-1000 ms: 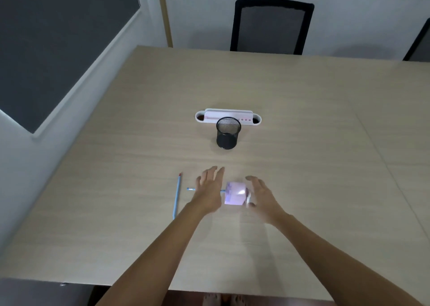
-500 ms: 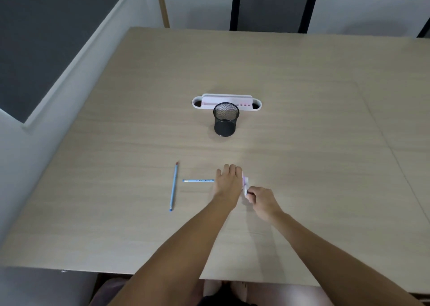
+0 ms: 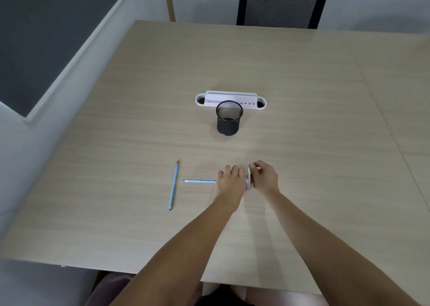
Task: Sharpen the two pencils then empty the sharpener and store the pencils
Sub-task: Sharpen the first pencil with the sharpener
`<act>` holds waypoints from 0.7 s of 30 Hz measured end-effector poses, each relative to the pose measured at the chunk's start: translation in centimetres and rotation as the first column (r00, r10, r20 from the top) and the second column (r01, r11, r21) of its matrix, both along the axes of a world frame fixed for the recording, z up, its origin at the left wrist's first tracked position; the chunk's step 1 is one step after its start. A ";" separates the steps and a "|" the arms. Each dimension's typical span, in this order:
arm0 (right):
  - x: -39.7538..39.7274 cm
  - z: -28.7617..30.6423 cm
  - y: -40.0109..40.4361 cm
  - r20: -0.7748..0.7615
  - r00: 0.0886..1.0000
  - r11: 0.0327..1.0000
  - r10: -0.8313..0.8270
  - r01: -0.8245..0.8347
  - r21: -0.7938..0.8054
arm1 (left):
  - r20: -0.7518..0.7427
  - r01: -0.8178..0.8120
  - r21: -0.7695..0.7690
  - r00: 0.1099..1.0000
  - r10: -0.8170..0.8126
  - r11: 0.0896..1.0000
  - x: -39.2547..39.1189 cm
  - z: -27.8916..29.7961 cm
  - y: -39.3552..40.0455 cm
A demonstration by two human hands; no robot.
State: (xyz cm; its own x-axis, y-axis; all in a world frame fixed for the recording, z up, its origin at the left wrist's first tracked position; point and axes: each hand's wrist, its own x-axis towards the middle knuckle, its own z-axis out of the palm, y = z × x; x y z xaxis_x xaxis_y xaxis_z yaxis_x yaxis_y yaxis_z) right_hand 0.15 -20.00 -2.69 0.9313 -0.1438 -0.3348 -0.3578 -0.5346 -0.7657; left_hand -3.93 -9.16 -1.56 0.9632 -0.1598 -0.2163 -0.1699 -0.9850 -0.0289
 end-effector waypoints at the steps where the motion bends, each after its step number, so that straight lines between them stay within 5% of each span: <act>1: 0.4 -0.6 0.2 -0.038 0.999 0.999 0.005 -0.006 -0.036 | -0.006 -0.006 0.003 1.000 0.006 1.000 0.0 0.2 0.1; 10: -7.0 -1.3 -1.4 -0.127 0.979 0.987 0.162 -0.161 0.016 | -0.025 0.005 0.016 1.000 -0.005 1.000 0.5 -0.2 -0.2; 13: -6.2 1.3 -1.9 -0.048 0.978 0.977 0.203 -0.199 0.074 | -0.007 -0.001 -0.029 1.000 0.001 1.000 0.4 0.0 0.0; 17: -1.3 0.9 -0.7 0.051 0.998 0.997 0.032 -0.035 0.068 | 0.040 0.010 -0.054 0.999 -0.007 0.998 0.3 0.3 0.1; 21: 0.4 -1.6 0.1 -0.052 0.998 0.999 -0.043 0.042 -0.011 | -0.010 -0.027 -0.048 1.000 0.026 0.999 0.5 0.1 0.2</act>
State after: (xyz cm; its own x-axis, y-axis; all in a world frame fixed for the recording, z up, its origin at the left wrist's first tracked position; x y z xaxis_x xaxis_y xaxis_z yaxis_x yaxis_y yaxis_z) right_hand 0.51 -19.85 -4.25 0.9057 -0.1864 -0.3808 -0.4194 -0.5252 -0.7405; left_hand -3.46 -8.97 -1.49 0.9652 -0.1447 -0.2180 -0.1438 -0.9894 0.0197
